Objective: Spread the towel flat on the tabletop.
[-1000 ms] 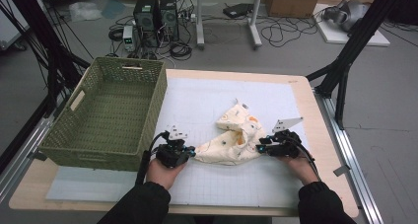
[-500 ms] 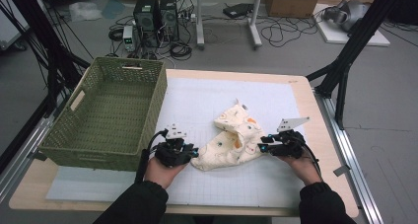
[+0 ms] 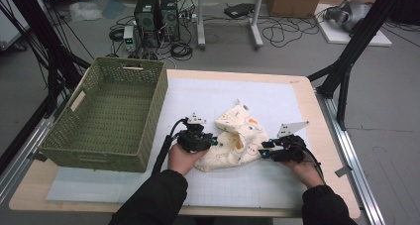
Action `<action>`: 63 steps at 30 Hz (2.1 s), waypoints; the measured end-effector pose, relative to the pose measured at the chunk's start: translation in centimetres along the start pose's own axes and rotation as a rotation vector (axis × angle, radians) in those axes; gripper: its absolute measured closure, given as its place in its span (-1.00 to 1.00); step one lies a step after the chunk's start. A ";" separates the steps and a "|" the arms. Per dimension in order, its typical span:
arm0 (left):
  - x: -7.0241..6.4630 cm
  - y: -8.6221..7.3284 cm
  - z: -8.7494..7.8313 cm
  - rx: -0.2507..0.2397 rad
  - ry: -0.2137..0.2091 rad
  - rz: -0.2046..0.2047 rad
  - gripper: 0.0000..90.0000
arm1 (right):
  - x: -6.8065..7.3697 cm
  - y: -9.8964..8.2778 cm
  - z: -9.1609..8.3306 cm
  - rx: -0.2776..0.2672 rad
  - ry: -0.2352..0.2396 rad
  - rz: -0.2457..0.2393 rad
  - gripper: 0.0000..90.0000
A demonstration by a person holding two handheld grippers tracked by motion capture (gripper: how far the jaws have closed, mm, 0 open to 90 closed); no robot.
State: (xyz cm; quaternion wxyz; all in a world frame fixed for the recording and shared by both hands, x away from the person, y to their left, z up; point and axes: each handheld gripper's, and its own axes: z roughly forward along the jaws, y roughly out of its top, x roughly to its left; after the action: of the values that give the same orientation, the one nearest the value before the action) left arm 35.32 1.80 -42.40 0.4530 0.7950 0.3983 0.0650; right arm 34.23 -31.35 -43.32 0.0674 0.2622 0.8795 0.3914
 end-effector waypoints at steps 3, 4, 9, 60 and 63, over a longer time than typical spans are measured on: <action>0.2 0.4 1.2 0.046 -0.007 0.001 0.57 | -0.1 0.0 0.0 -0.007 -0.003 0.001 0.34; 0.3 0.4 1.6 0.053 -0.011 -0.005 0.54 | -0.2 0.0 0.1 -0.007 -0.003 0.002 0.33; 0.6 0.2 2.9 0.069 0.025 -0.022 0.45 | -0.7 0.0 0.3 -0.017 -0.017 0.013 0.32; 2.1 0.0 -3.6 0.025 0.106 -0.011 0.56 | 0.2 3.7 -0.4 0.012 0.072 -0.019 0.47; 2.3 0.7 -2.5 0.020 0.106 -0.017 0.52 | -0.6 5.4 0.3 0.000 0.050 -0.017 0.41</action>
State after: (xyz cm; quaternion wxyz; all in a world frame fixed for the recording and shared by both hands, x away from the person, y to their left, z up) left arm 36.11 4.88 -40.96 0.4235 0.7916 0.4290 0.0994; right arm 37.06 -28.52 -39.67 0.0487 0.2450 0.8830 0.3974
